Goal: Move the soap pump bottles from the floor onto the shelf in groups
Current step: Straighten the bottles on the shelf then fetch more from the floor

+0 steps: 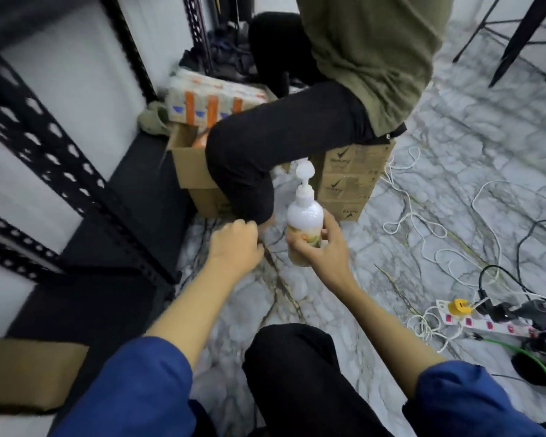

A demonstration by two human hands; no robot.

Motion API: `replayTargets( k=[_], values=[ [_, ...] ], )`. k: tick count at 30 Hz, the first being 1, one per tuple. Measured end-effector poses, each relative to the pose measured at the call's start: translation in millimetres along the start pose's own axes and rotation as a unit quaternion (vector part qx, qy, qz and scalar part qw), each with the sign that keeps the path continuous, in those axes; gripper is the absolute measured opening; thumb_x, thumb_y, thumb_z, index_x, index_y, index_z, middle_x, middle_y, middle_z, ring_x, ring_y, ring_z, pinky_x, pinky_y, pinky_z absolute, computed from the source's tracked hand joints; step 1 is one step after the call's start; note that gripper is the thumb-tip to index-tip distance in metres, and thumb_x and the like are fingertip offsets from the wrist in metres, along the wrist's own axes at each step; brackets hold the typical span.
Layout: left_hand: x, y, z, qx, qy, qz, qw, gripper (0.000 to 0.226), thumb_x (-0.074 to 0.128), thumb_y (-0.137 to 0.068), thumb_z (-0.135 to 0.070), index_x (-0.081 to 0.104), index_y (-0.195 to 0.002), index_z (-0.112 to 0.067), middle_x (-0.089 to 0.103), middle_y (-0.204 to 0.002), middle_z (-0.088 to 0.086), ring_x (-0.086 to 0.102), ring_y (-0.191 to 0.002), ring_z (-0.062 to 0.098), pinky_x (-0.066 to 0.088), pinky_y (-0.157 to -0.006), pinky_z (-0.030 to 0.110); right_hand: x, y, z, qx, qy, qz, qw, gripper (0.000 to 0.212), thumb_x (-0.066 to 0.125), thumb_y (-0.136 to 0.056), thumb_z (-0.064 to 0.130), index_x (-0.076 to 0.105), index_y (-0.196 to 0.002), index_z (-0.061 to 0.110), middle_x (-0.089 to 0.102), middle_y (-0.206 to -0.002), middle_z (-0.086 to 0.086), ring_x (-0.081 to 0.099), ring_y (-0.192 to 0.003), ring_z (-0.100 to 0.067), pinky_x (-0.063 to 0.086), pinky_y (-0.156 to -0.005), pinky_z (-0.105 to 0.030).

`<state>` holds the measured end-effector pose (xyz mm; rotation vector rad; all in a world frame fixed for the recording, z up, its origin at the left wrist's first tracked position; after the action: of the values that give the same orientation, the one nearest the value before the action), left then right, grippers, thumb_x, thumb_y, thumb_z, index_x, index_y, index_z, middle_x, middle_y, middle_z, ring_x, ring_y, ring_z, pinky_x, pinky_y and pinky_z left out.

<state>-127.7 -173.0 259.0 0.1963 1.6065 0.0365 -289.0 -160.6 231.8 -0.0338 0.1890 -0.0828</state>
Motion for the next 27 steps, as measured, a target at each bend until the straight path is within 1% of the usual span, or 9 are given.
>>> replayTargets(
  k=[4,7,13,17,19,21,23,24,27],
  values=[
    [-69.3,37.0,36.8,-0.048,-0.011,-0.051,0.997,0.037,0.049,-0.095,-0.035,0.053,-0.121,-0.010,0.055,-0.118,0.009,0.056,-0.108,0.030,0.043,-0.076,0.036,32.0,6.7,74.7,-0.064,-0.023,0.024,0.997,0.066,0.077,-0.062,0.047,0.050,-0.122,0.041,0.055,-0.121,0.001,0.058,-0.107,-0.013,0.051,-0.092,-0.038],
    [-116.8,69.9,68.8,-0.094,-0.021,-0.079,0.992,0.035,0.048,-0.096,-0.035,0.054,-0.118,-0.010,0.056,-0.116,0.009,0.056,-0.105,0.030,0.040,-0.071,0.035,59.3,14.2,129.4,-0.106,-0.033,0.049,0.993,0.068,0.076,-0.062,0.048,0.049,-0.124,0.040,0.054,-0.123,0.003,0.057,-0.108,-0.013,0.050,-0.093,-0.042],
    [-199.9,152.0,124.9,-0.189,-0.036,-0.149,0.970,0.028,0.047,-0.096,-0.029,0.056,-0.111,-0.008,0.056,-0.114,0.012,0.057,-0.104,0.032,0.041,-0.074,0.035,117.4,39.9,227.0,-0.170,-0.054,0.121,0.976,0.083,0.074,-0.057,0.057,0.047,-0.132,0.034,0.057,-0.122,0.003,0.058,-0.108,-0.015,0.050,-0.093,-0.044],
    [-247.3,212.5,153.2,-0.249,-0.051,-0.203,0.946,0.025,0.046,-0.095,-0.025,0.058,-0.108,-0.007,0.057,-0.111,0.012,0.056,-0.102,0.033,0.037,-0.068,0.032,153.0,64.6,286.2,-0.214,-0.079,0.169,0.959,0.069,0.075,-0.056,0.057,0.054,-0.119,0.038,0.061,-0.116,0.002,0.060,-0.104,-0.017,0.051,-0.091,-0.045],
    [-267.1,245.8,165.8,-0.277,-0.061,-0.227,0.932,0.022,0.047,-0.093,-0.023,0.058,-0.105,-0.007,0.058,-0.109,0.012,0.057,-0.099,0.033,0.036,-0.067,0.033,171.2,81.4,314.7,-0.239,-0.086,0.199,0.946,0.051,0.076,-0.061,0.052,0.054,-0.106,0.043,0.064,-0.108,0.002,0.062,-0.098,-0.017,0.052,-0.088,-0.044],
    [-281.3,277.4,177.0,-0.301,-0.067,-0.240,0.920,0.018,0.047,-0.093,-0.022,0.057,-0.100,-0.008,0.058,-0.106,0.012,0.057,-0.095,0.032,0.036,-0.066,0.033,188.1,98.0,338.9,-0.251,-0.110,0.228,0.934,0.039,0.079,-0.071,0.035,0.052,-0.100,0.040,0.064,-0.098,0.004,0.064,-0.089,-0.008,0.055,-0.082,-0.035],
    [-292.0,308.5,188.3,-0.327,-0.067,-0.253,0.908,0.019,0.048,-0.093,-0.025,0.056,-0.098,-0.008,0.058,-0.104,0.012,0.057,-0.094,0.031,0.037,-0.066,0.033,206.3,114.0,360.1,-0.261,-0.134,0.254,0.922,0.043,0.078,-0.076,0.023,0.052,-0.109,0.031,0.062,-0.094,0.008,0.062,-0.078,0.006,0.054,-0.072,-0.016],
    [-296.8,324.5,194.5,-0.343,-0.067,-0.260,0.900,0.021,0.049,-0.093,-0.026,0.057,-0.099,-0.008,0.058,-0.105,0.012,0.057,-0.096,0.032,0.037,-0.066,0.033,216.4,123.4,370.1,-0.264,-0.142,0.267,0.916,0.048,0.078,-0.076,0.023,0.050,-0.115,0.029,0.061,-0.096,0.008,0.061,-0.078,0.007,0.053,-0.070,-0.014],
    [-307.6,374.1,214.9,-0.395,-0.063,-0.279,0.873,0.022,0.050,-0.092,-0.026,0.059,-0.098,-0.007,0.058,-0.102,0.012,0.057,-0.094,0.030,0.036,-0.065,0.032,250.4,152.8,393.1,-0.265,-0.161,0.311,0.898,0.052,0.079,-0.073,0.030,0.051,-0.117,0.034,0.060,-0.111,0.000,0.062,-0.094,-0.009,0.056,-0.083,-0.035]
  ],
)
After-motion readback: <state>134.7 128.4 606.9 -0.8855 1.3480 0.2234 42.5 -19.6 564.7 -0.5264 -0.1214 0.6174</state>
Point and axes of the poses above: each hand's wrist, its own y-axis away from the middle knuckle, its own x-axis out of the palm, z = x × y, the point moved 10 cm from there along -y, towards the middle knuckle
